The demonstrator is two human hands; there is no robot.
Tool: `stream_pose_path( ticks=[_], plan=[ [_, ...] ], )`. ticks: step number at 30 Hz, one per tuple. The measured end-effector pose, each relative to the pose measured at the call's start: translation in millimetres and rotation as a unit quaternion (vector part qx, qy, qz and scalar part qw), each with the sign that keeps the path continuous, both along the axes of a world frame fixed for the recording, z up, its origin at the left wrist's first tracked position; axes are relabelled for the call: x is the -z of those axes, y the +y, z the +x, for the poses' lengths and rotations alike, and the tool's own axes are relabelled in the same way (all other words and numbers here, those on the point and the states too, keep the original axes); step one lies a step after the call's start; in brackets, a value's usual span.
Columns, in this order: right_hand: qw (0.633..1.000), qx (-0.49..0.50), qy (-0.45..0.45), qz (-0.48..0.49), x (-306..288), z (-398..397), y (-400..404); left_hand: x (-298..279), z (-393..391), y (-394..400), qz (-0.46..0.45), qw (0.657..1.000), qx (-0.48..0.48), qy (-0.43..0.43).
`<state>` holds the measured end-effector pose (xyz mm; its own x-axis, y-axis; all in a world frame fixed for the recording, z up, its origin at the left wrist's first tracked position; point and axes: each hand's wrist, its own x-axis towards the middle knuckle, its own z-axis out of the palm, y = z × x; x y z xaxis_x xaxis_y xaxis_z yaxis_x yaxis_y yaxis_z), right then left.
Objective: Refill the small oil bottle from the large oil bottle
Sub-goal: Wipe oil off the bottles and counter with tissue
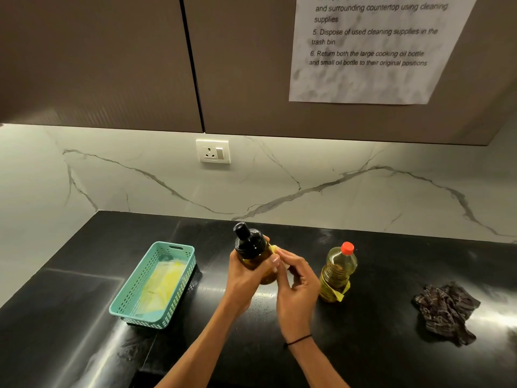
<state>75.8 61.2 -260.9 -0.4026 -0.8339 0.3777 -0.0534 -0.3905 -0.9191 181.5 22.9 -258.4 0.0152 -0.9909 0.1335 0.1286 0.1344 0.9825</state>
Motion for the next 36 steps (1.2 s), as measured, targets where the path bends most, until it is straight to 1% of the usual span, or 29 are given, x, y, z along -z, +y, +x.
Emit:
stream_pose_path(
  ticks=[2, 4, 7, 9, 11, 13, 15, 16, 18, 19, 20, 24, 27, 28, 30, 31, 34, 36],
  plan=[
    [0.998, 0.006, 0.058, -0.025, 2.1, 0.4, 1.6, -2.8, 1.9, 0.1, 0.009, 0.999, 0.013, 0.043],
    [0.994, 0.02, 0.099, -0.052, 7.6, 1.7, 5.3, -5.0, 5.5, -1.7, 0.003, 0.998, 0.035, 0.061],
    [0.987, 0.033, 0.124, -0.092, 8.8, 0.9, 5.4, -11.3, 8.9, -4.1, 0.001, 0.996, 0.071, 0.048],
    [0.988, 0.02, 0.118, -0.099, 0.4, -0.5, -2.7, -14.7, 10.4, -3.7, 0.008, 0.995, 0.095, 0.043],
    [0.993, -0.011, 0.085, -0.084, -11.9, -2.5, -9.5, -16.9, 12.4, -2.2, 0.014, 0.993, 0.107, 0.046],
    [0.995, -0.054, 0.065, -0.048, -20.5, -7.3, -16.1, -17.4, 16.3, -0.1, 0.012, 0.991, 0.124, 0.05],
    [0.991, -0.114, 0.071, 0.001, -23.3, -18.6, -23.0, -16.4, 20.7, 2.2, 0.015, 0.986, 0.165, 0.031],
    [0.985, -0.156, 0.059, 0.035, -22.9, -25.6, -27.5, -15.8, 23.2, 3.6, 0.019, 0.981, 0.191, 0.004],
    [0.958, -0.266, -0.014, 0.103, -23.9, -37.9, -33.6, -17.3, 26.4, 4.9, 0.02, 0.973, 0.223, -0.054],
    [0.939, -0.315, -0.052, 0.13, -23.6, -43.0, -35.8, -16.1, 27.8, 4.1, 0.018, 0.97, 0.23, -0.073],
    [0.92, -0.356, -0.07, 0.151, -22.5, -47.6, -37.6, -13.3, 28.7, 2.1, 0.012, 0.968, 0.239, -0.082],
    [0.886, -0.423, -0.013, 0.189, -24.5, -61.6, -45.5, -3.0, 30.7, -2.0, 0.015, 0.961, 0.259, -0.096],
    [0.847, -0.485, 0.008, 0.218, -38.1, -75.0, -55.9, -1.5, 32.1, -3.5, 0.016, 0.955, 0.263, -0.136],
    [0.839, -0.494, 0.038, 0.225, -45.4, -79.0, -60.1, -1.8, 31.2, -3.8, 0.014, 0.952, 0.269, -0.148],
    [0.824, -0.504, 0.114, 0.233, -59.0, -84.9, -71.0, -2.6, 27.2, -4.4, 0.006, 0.946, 0.29, -0.146],
    [0.811, -0.512, 0.152, 0.238, -66.9, -87.0, -76.9, -1.6, 24.5, -4.2, 0.002, 0.943, 0.298, -0.145],
    [0.756, -0.543, 0.27, 0.248, -97.3, -86.1, -90.1, 4.8, 14.3, 0.0, -0.022, 0.94, 0.289, -0.179],
    [0.704, -0.554, 0.381, 0.226, -122.0, -77.3, -91.7, 9.6, 8.4, 2.5, -0.05, 0.944, 0.25, -0.208]
  ],
)
